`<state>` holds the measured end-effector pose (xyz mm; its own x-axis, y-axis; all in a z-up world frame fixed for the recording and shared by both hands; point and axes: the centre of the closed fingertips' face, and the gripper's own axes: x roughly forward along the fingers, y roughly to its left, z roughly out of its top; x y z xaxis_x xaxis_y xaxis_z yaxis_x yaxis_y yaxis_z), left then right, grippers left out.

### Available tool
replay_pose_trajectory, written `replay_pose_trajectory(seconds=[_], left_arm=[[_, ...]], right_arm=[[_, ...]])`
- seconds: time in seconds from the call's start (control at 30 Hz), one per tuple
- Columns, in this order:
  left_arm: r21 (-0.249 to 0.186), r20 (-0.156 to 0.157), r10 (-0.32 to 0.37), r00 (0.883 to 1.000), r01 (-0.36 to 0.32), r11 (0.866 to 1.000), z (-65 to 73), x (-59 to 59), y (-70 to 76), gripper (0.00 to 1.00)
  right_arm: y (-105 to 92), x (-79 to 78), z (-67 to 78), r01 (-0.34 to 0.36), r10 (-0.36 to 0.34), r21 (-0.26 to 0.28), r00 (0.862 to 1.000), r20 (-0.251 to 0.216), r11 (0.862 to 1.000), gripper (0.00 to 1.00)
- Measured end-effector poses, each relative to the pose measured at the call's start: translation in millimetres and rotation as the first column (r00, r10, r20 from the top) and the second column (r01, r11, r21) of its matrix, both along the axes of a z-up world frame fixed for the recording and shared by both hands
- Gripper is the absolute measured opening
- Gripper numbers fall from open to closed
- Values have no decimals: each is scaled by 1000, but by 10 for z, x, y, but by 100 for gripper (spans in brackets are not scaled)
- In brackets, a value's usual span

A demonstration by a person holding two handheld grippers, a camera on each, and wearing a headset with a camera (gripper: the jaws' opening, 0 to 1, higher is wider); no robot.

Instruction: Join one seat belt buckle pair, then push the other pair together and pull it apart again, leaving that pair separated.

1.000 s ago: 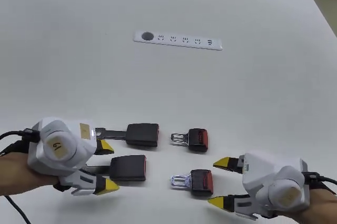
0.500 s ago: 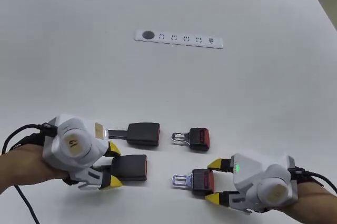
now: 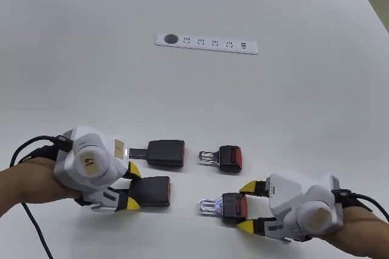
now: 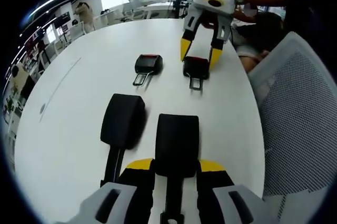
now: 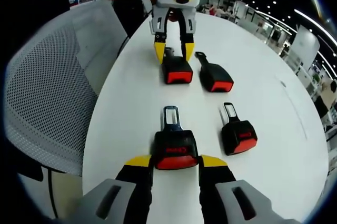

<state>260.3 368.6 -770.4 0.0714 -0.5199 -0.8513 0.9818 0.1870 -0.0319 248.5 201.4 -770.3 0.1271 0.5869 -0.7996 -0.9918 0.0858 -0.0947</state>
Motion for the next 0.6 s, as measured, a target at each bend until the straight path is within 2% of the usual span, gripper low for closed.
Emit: replay_pose_trajectory(seconds=[0.23,0.6], left_arm=[[18,2,-53,999,53,998,-16,1,8,32],[38,-4,-79,997,79,996,-37,7,13,31]], right_arm=[[23,5,15,4,-4,-1,1000,-1,1000,30],[100,38,20,18,-18,5,1000,-14,1000,30]])
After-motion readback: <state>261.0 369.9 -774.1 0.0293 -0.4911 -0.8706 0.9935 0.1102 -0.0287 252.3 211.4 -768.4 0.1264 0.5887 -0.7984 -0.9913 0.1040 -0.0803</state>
